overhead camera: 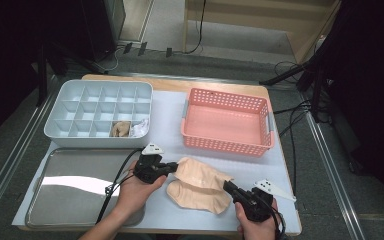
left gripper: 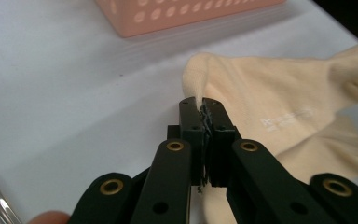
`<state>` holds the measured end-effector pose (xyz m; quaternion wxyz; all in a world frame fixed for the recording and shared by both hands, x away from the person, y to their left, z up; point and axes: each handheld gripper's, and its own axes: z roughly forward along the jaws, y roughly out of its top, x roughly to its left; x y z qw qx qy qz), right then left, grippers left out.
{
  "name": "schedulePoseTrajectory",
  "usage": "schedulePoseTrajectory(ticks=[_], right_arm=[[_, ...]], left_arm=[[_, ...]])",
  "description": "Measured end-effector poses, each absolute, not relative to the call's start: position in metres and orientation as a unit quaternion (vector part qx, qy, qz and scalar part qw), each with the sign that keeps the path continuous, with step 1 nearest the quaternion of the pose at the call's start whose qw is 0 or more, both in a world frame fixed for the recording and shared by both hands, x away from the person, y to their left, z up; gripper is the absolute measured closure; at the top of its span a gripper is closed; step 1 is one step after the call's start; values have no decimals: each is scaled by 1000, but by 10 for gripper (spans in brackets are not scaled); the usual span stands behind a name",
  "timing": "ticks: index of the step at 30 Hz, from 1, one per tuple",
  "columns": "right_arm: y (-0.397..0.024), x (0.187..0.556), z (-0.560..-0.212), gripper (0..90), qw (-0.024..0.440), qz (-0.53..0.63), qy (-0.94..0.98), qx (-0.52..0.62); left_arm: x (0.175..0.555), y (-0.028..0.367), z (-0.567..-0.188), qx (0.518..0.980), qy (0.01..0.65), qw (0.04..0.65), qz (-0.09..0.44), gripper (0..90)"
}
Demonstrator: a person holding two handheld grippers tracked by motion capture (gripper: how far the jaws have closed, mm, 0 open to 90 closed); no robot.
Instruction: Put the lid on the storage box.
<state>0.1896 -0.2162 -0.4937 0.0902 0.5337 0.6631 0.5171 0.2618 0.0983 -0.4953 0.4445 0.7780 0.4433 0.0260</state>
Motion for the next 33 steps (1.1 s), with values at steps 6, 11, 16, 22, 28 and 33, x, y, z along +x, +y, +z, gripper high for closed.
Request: schedulePoseTrajectory(ticks=[6, 11, 16, 22, 28, 33], right_arm=[[-219, 167, -495, 900, 83, 509, 675, 527], [-223, 165, -512, 805, 56, 477, 687, 546], [-223, 169, -518, 547, 87, 440, 684, 575], [-214, 171, -526, 606, 88, 422, 694, 577], [-206, 175, -526, 851, 103, 423, 708, 556], [-207, 198, -517, 858, 116, 434, 704, 550]], left_arm=[[240, 109, -501, 782, 435, 447, -11, 896], [226, 110, -515, 800, 424, 424, -16, 880], [223, 108, -518, 800, 438, 410, 21, 560], [223, 101, -522, 812, 428, 396, 9, 727], [223, 99, -519, 812, 421, 403, 26, 885], [230, 102, -517, 804, 429, 409, 35, 885]])
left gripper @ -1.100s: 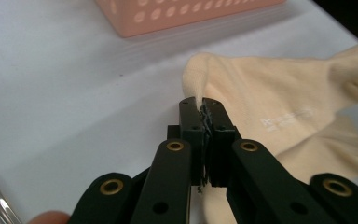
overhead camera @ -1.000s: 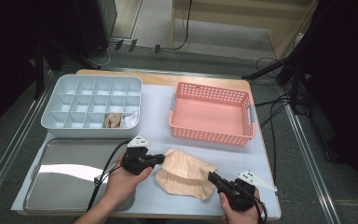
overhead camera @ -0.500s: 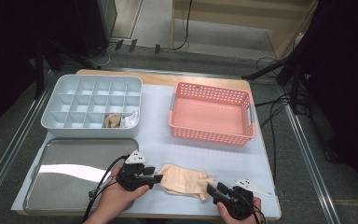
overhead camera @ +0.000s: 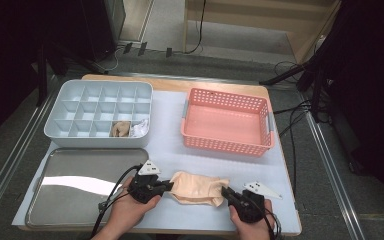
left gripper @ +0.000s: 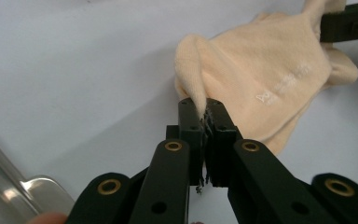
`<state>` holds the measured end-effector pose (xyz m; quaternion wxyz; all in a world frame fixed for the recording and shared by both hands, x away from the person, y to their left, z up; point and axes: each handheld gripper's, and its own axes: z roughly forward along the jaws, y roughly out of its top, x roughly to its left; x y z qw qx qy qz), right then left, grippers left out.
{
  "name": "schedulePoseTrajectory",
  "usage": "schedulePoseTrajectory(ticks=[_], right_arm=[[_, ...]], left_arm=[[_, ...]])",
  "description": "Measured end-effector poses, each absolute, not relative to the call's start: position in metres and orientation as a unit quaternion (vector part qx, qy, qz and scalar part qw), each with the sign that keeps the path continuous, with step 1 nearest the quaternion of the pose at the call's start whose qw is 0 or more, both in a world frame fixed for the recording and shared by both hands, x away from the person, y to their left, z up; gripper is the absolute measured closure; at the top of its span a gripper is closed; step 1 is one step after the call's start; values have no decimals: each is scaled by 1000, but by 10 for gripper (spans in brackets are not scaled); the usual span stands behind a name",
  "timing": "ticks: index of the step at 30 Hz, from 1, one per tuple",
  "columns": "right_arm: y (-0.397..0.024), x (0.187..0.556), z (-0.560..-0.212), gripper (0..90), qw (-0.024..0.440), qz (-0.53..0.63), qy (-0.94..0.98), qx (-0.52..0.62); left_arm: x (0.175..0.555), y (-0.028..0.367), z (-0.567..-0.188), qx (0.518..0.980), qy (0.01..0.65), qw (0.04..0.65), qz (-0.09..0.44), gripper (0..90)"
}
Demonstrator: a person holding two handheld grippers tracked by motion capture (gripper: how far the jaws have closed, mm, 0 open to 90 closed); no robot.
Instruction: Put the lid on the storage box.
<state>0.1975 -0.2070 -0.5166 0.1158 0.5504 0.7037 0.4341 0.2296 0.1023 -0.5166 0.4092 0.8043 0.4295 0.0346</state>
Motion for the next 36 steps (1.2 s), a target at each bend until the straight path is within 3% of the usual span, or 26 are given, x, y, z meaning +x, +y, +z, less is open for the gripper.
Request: schedulePoseTrajectory(ticks=[3, 5, 7, 10, 12, 20, 25, 30, 36], right_arm=[[-207, 212, -515, 845, 118, 432, 708, 546], [-206, 221, -517, 725, 124, 422, 714, 545], [-206, 226, -515, 569, 133, 422, 710, 548], [-211, 228, -503, 570, 123, 443, 694, 554], [-212, 230, -493, 580, 123, 449, 690, 555], [-210, 223, -493, 615, 132, 477, 667, 556], [-212, 219, -510, 615, 118, 463, 670, 568], [-202, 216, -513, 771, 115, 459, 690, 547], [-204, 213, -509, 869, 105, 474, 685, 544]], left_arm=[[237, 106, -518, 799, 441, 407, 41, 882], [240, 107, -519, 794, 451, 406, 47, 818], [240, 109, -518, 789, 456, 409, 53, 663], [242, 112, -512, 779, 460, 422, 54, 582], [244, 112, -507, 775, 462, 427, 55, 576], [240, 111, -504, 772, 449, 444, 69, 746], [239, 110, -510, 781, 443, 434, 79, 751], [239, 110, -515, 783, 440, 433, 73, 855], [239, 112, -514, 783, 437, 438, 67, 890]])
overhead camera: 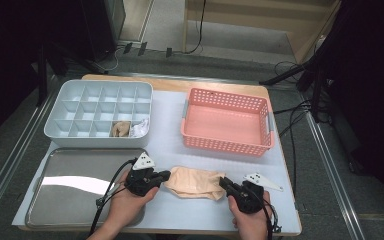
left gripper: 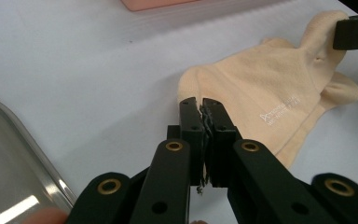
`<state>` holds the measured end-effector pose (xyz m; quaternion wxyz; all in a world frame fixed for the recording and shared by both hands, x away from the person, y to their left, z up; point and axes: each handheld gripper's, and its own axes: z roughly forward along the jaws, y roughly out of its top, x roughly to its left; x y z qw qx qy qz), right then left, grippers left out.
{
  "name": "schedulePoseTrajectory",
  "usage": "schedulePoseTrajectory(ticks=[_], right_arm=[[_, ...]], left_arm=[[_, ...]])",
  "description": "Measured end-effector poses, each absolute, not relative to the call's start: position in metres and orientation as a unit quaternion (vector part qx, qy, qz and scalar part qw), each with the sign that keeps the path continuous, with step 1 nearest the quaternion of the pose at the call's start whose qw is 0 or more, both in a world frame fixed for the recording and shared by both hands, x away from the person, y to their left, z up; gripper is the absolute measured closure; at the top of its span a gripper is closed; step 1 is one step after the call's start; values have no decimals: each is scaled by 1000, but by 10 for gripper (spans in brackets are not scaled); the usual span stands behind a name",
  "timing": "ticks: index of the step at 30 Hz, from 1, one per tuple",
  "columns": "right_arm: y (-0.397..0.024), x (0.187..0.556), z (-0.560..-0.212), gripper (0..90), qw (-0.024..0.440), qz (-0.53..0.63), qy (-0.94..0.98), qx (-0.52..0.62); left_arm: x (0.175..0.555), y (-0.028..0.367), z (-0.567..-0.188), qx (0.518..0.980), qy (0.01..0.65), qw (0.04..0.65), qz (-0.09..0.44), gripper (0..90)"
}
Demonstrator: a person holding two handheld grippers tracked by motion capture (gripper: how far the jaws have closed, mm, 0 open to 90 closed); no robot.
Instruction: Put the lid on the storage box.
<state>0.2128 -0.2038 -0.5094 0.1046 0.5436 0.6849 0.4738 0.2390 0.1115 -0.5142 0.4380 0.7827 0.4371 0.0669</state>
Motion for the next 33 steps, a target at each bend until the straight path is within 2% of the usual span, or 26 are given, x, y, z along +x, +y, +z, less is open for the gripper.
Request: schedulePoseTrajectory(ticks=[11, 15, 20, 22, 25, 28, 30, 32, 33], right_arm=[[-211, 208, -502, 886, 75, 490, 677, 544], [-219, 207, -504, 886, 67, 489, 672, 552], [-227, 205, -502, 865, 51, 497, 664, 557], [-227, 205, -504, 781, 50, 486, 672, 557], [-227, 206, -510, 786, 46, 480, 673, 561], [-222, 207, -512, 702, 59, 479, 672, 561], [-217, 207, -513, 763, 63, 474, 681, 555], [-213, 205, -512, 853, 70, 470, 685, 552], [-212, 205, -511, 877, 73, 473, 686, 549]], left_arm=[[237, 117, -511, 777, 432, 455, 44, 891], [237, 120, -511, 768, 428, 475, 7, 891], [236, 120, -512, 773, 426, 470, 12, 887], [236, 119, -512, 773, 430, 465, 26, 856], [235, 118, -511, 769, 433, 469, 36, 767], [235, 113, -512, 775, 431, 459, 58, 700], [233, 109, -513, 783, 424, 450, 70, 750], [232, 108, -513, 787, 415, 451, 69, 866], [232, 108, -513, 786, 414, 454, 71, 887]])
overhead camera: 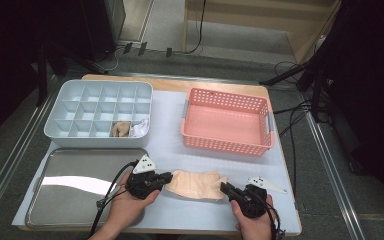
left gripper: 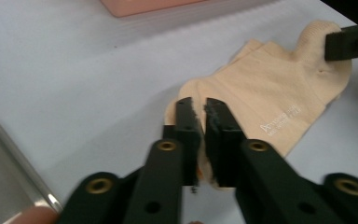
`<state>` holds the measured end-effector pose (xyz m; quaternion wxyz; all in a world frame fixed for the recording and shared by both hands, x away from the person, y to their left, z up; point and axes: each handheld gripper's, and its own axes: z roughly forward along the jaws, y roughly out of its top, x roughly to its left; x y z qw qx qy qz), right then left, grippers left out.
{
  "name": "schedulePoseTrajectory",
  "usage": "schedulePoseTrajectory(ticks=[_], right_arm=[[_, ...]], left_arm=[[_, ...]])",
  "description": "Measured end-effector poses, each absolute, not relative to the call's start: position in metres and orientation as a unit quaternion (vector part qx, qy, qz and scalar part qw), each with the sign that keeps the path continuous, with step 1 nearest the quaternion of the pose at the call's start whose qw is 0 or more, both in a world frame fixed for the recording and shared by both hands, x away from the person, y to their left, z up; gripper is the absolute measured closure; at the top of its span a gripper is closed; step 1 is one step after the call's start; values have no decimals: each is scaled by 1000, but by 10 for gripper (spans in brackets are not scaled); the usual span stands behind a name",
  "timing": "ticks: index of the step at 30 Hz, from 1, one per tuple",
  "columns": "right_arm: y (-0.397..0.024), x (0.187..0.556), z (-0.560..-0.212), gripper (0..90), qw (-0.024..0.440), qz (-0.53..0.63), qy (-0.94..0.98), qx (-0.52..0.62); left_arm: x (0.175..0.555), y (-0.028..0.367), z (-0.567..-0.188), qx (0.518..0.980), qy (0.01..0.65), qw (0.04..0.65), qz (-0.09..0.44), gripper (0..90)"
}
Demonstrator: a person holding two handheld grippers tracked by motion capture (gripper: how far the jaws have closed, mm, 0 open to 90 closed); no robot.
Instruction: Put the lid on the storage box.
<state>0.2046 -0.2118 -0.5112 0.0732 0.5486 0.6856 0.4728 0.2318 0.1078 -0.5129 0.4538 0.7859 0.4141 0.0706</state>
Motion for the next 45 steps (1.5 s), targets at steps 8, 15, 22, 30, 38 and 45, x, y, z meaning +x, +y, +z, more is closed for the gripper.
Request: schedulePoseTrajectory(ticks=[8, 15, 22, 30, 38, 45], right_arm=[[-210, 203, -501, 889, 93, 505, 678, 527], [-211, 214, -521, 888, 78, 450, 702, 546], [-213, 214, -521, 868, 78, 451, 697, 552], [-214, 213, -518, 887, 75, 463, 691, 550], [-208, 213, -508, 894, 92, 492, 692, 519], [-218, 222, -514, 884, 79, 479, 694, 533]], left_arm=[[233, 107, -511, 779, 412, 472, 41, 896], [235, 102, -521, 811, 418, 404, 69, 895], [232, 105, -521, 821, 411, 388, 78, 895], [233, 106, -519, 810, 409, 417, 62, 782], [233, 105, -520, 817, 405, 403, 76, 887], [232, 109, -522, 816, 411, 399, 74, 888]])
